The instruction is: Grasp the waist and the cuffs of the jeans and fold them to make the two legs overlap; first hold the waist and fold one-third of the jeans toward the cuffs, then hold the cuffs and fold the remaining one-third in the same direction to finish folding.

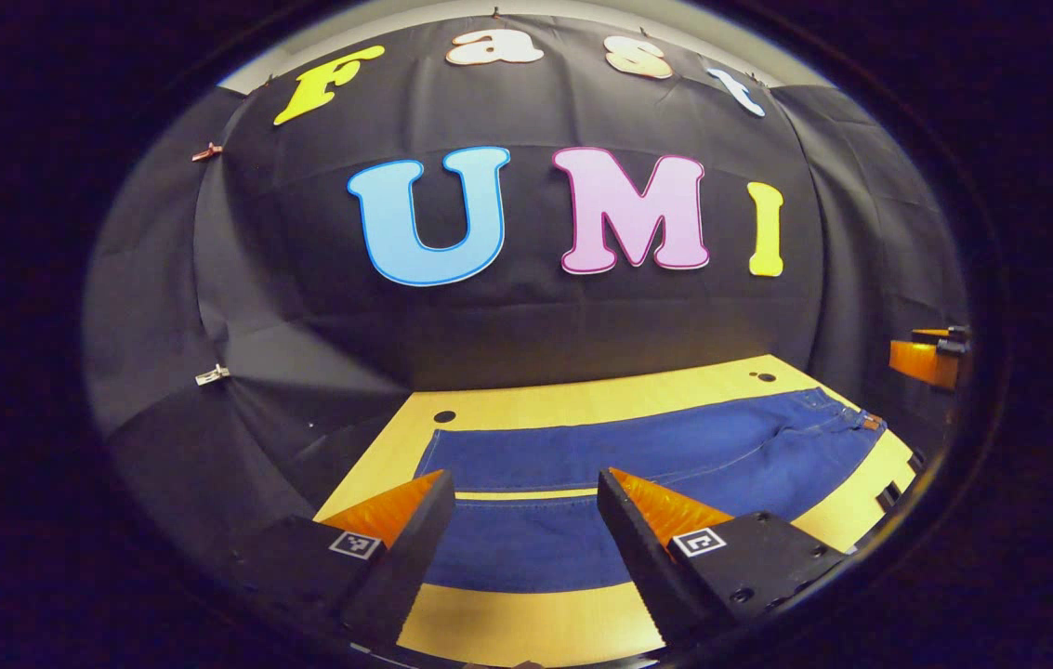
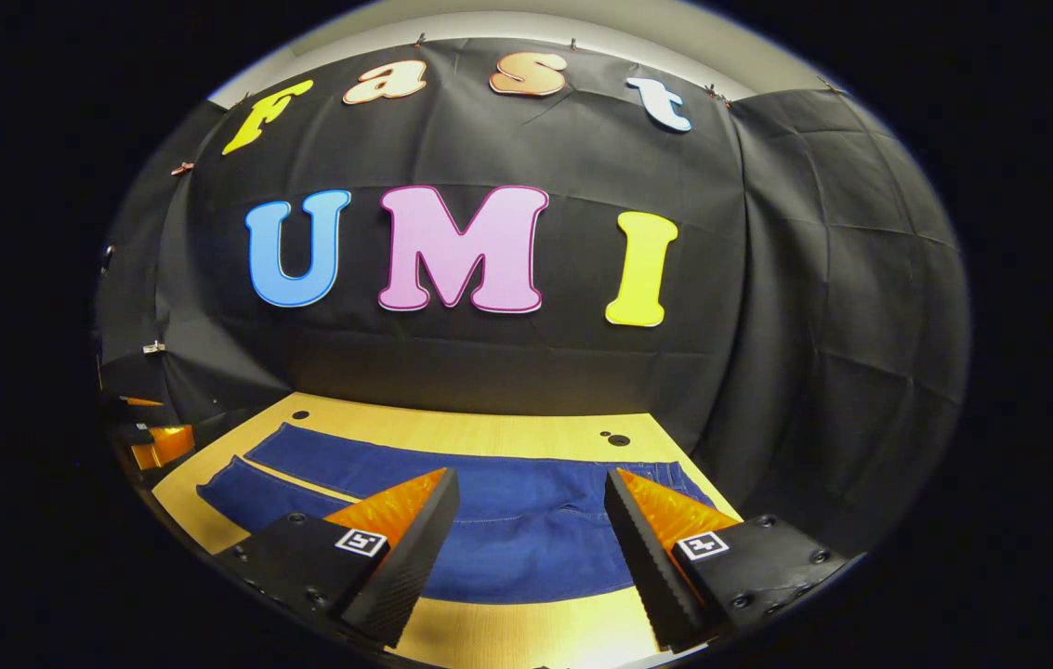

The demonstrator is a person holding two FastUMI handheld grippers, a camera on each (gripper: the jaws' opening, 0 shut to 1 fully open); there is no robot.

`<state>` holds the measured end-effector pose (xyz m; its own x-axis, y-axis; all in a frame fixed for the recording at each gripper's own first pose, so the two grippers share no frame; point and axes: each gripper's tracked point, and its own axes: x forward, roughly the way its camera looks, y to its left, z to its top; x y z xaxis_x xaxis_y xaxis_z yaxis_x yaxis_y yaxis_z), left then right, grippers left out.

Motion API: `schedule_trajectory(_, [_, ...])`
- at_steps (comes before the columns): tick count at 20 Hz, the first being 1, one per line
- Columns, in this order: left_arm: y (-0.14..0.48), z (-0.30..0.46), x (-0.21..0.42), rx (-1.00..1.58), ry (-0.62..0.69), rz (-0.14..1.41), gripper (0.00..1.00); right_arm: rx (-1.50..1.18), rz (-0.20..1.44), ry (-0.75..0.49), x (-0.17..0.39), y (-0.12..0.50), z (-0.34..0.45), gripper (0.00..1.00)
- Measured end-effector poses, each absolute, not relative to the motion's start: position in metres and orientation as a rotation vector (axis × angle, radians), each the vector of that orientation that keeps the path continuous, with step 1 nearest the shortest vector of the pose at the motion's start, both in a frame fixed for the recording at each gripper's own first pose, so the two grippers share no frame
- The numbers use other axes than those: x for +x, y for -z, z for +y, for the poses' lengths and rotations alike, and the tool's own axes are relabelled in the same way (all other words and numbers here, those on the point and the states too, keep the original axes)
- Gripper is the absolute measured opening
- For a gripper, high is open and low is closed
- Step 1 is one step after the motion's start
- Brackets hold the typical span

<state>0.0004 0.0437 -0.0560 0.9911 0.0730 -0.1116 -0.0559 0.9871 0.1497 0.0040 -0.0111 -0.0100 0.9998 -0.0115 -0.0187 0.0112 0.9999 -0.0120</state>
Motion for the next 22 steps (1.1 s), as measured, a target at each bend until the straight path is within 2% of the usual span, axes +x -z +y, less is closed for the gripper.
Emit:
schedule_trajectory(5, [0.098, 0.110, 0.008, 0.447, -0.072, 0.231, 0.98, -0.031, 0.030, 0.016, 0.014, 0.013, -0.024, 0.97])
schedule_trajectory(10, [0.170, 0.180, 0.012, 0.802, -0.021, 0.425, 0.98, -0.054, 0.051, 0.019, 0.026, 0.020, -0.038, 0.97])
schedule_trajectory(16, [0.250, 0.240, 0.032, 1.110, 0.125, 0.629, 0.98, -0.086, 0.095, 0.050, 0.040, 0.041, -0.061, 0.97])
schedule_trajectory(20, [0.272, 0.266, 0.050, 1.259, 0.178, 0.691, 0.98, -0.107, 0.128, 0.077, 0.045, 0.054, -0.077, 0.96])
schedule_trajectory(22, [0.274, 0.263, 0.065, 1.332, 0.240, 0.673, 0.98, -0.114, 0.144, 0.097, 0.046, 0.059, -0.088, 0.96])
